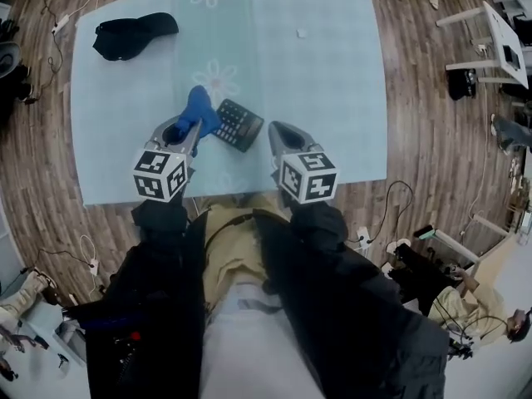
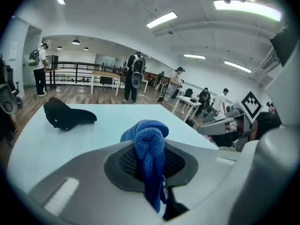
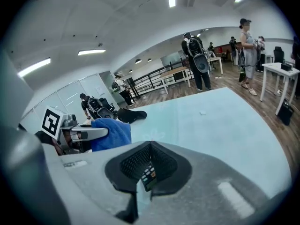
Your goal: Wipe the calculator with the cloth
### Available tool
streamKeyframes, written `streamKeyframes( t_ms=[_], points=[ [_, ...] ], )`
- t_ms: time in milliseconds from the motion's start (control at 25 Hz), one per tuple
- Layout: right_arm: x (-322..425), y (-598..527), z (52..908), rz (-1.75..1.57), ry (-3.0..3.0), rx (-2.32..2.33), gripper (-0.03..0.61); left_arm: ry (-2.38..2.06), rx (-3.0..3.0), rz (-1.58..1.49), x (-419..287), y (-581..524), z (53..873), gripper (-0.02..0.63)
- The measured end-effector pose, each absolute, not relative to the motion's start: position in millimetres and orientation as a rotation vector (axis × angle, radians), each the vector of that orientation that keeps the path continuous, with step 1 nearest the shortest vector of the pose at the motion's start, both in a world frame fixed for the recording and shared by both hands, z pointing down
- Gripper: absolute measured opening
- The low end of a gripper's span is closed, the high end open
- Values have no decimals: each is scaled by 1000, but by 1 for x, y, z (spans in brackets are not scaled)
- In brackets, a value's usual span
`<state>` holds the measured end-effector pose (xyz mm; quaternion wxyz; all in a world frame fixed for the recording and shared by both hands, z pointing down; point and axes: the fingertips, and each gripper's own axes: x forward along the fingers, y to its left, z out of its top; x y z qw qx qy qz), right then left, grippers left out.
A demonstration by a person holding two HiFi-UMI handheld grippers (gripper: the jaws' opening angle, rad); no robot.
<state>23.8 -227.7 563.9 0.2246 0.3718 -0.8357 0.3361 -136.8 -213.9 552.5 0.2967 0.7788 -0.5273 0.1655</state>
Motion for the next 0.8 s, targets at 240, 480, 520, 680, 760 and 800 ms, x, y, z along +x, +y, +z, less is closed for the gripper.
streamKeyframes(
  t_ms=[240, 480, 520, 680, 760, 800],
  points=[
    [22, -226, 575, 971, -2252, 1064, -3, -1329, 2077, 655, -146, -221, 590, 61],
    [26, -234, 594, 1005, -2197, 1102, -3, -1247, 2125, 1065, -144, -232, 647, 61],
    [27, -236, 596, 1008, -2191, 1108, -3, -1215, 2130, 1121, -137, -233, 658, 61],
    [43, -234, 596, 1026, -2175, 1130, -3, -1064, 2131, 1203, -90, -223, 692, 61],
    [46, -230, 596, 1033, -2170, 1138, -3, -1006, 2124, 1183, -73, -215, 704, 61],
    [46, -228, 596, 1038, -2165, 1144, -3, -983, 2118, 1164, -69, -212, 708, 61]
  ],
)
